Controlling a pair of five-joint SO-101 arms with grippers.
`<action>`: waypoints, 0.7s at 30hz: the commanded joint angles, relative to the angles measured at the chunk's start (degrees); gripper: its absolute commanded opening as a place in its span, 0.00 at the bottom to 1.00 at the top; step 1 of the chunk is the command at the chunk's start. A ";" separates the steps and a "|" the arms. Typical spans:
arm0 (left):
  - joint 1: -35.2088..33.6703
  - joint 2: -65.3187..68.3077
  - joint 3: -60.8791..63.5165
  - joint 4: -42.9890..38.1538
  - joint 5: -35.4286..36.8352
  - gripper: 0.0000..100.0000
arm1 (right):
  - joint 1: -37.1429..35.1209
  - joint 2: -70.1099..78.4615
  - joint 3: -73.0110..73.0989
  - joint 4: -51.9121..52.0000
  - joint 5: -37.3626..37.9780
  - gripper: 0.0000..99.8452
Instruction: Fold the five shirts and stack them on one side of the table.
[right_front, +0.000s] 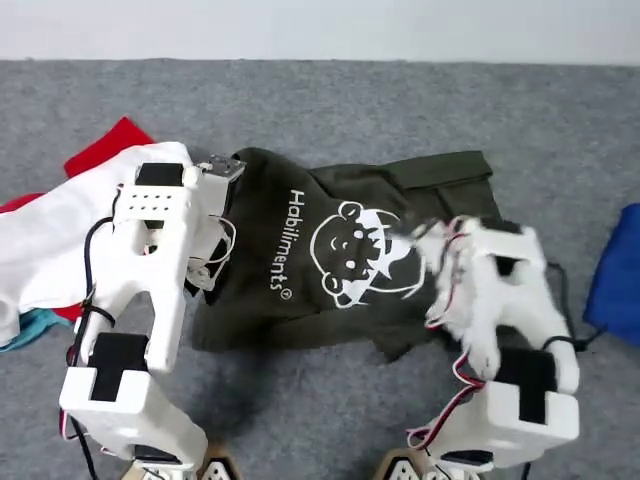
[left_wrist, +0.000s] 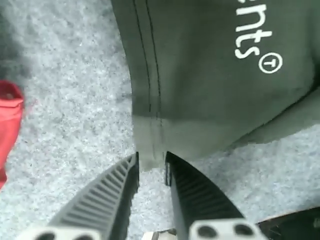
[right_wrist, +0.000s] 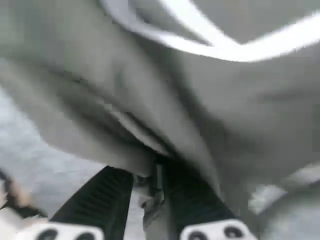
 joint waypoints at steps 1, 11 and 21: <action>0.35 -0.09 -1.45 1.58 0.44 0.09 | 1.89 -0.22 -7.03 1.98 1.93 0.01; 2.46 -0.09 -1.36 1.58 0.44 0.09 | -0.22 4.35 -14.95 12.97 2.81 0.18; 5.54 -0.09 -1.36 1.67 0.44 0.09 | 6.55 4.26 -24.88 25.19 9.76 0.24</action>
